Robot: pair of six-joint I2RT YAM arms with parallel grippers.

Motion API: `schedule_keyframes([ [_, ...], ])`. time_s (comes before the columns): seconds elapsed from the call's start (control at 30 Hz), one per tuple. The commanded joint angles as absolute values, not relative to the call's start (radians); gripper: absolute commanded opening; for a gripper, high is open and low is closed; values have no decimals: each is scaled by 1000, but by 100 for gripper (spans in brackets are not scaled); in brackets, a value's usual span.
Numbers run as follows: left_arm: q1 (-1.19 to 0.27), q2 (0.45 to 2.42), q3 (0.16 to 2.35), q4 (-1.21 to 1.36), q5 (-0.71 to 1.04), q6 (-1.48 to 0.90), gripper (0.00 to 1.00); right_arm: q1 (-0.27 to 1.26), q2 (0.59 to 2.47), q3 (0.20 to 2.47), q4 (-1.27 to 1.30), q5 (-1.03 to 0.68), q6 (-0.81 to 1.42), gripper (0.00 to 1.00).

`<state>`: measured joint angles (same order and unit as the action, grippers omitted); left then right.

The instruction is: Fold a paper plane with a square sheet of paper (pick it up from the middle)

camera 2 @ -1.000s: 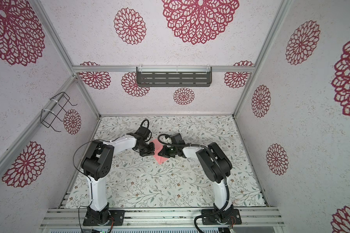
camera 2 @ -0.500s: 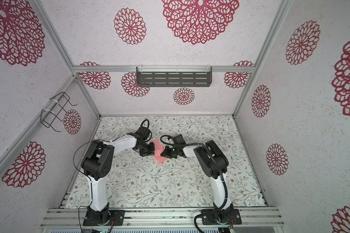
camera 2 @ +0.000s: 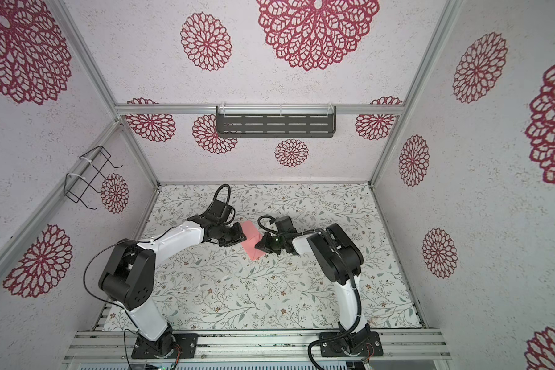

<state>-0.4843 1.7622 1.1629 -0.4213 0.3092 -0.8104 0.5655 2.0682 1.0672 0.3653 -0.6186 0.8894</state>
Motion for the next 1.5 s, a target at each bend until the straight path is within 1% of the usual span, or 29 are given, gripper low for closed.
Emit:
schedule_keyframes([
  [0.0, -515, 1801, 1114, -338, 405, -878, 19, 569, 2031, 1043, 407, -646, 993, 1],
  [0.27, -530, 1901, 1158, -416, 416, -865, 2, 570, 2024, 1029, 442, -665, 1032, 1],
  [0.33, -529, 1922, 1171, -440, 414, -859, 0, 571, 2026, 1028, 441, -665, 1030, 1],
  [0.53, -530, 1954, 1196, -513, 377, -845, 0, 568, 2021, 1038, 408, -657, 971, 1],
  [0.73, -529, 1995, 1201, -552, 348, -830, 0, 565, 2000, 1061, 324, -658, 708, 2],
  [0.83, -529, 2003, 1204, -562, 345, -826, 0, 568, 2006, 1087, 280, -683, 622, 2],
  [0.93, -529, 2005, 1206, -570, 338, -822, 0, 575, 2024, 1104, 273, -712, 605, 2],
  [1.03, -530, 2007, 1206, -572, 338, -823, 0, 580, 2040, 1110, 271, -706, 610, 3],
  [1.33, -528, 1974, 1213, -558, 361, -819, 0, 572, 2091, 1135, 201, -616, 643, 2],
  [1.37, -528, 1944, 1215, -545, 370, -825, 6, 571, 2093, 1134, 194, -609, 644, 2],
  [1.47, -528, 1925, 1227, -528, 373, -835, 9, 570, 2094, 1127, 194, -609, 644, 1],
])
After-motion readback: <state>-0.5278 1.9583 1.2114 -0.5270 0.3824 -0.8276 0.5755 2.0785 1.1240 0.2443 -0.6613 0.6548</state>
